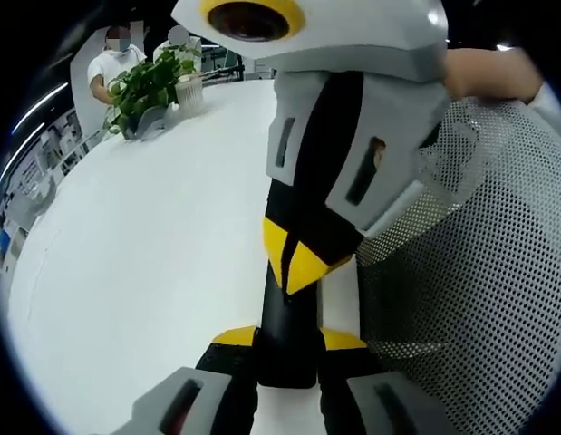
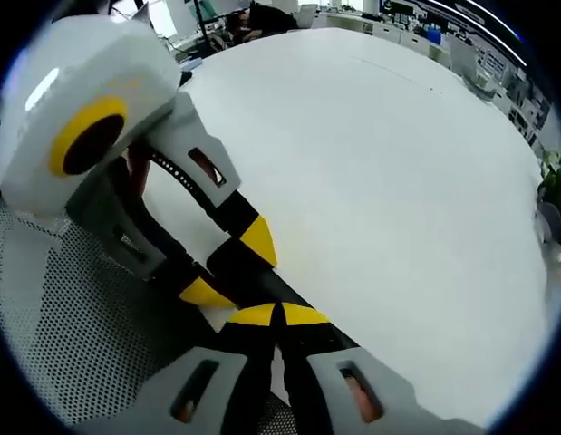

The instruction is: Press the specified remote control buttons in sequence, fully releasing each button before pressing the next.

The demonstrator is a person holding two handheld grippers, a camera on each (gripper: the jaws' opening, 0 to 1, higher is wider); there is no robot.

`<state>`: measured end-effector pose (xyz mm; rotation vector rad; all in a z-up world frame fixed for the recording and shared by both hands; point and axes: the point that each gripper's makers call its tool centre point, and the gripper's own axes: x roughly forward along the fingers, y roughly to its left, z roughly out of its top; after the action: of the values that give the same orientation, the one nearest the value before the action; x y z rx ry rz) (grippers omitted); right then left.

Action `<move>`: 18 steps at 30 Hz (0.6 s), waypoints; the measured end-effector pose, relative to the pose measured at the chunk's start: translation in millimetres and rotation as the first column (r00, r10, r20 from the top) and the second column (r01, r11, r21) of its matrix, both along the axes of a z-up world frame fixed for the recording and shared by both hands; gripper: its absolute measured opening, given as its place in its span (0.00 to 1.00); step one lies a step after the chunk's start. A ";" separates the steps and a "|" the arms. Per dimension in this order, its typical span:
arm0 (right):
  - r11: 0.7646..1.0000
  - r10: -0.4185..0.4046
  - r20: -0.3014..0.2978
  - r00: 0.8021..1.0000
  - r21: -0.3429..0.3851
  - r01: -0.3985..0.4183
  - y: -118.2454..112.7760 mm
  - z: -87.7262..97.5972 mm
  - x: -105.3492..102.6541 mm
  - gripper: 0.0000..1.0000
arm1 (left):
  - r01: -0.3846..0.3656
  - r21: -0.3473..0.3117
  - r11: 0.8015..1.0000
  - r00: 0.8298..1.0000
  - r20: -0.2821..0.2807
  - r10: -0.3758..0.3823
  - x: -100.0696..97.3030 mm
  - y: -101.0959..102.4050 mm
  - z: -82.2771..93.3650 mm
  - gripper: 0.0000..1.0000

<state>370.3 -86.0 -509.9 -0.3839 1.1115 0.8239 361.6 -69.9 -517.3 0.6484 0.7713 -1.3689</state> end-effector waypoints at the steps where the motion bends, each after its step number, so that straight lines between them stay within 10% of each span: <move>1: 1.000 -0.007 -0.004 1.000 0.001 0.007 -1.5 0.0 0.5 0.00 | 0.002 -0.003 1.000 1.000 0.006 -0.002 0.4 -1.3 0.0 0.24; 18: 0.999 0.032 0.032 0.999 0.021 -0.033 -2.0 2.0 -0.3 0.00 | 0.009 0.000 1.000 1.000 0.013 -0.009 1.3 -1.5 0.8 0.24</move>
<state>370.0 -88.0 -507.9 -0.3970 1.0683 0.8553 362.9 -71.5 -516.6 0.6610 0.7585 -1.3713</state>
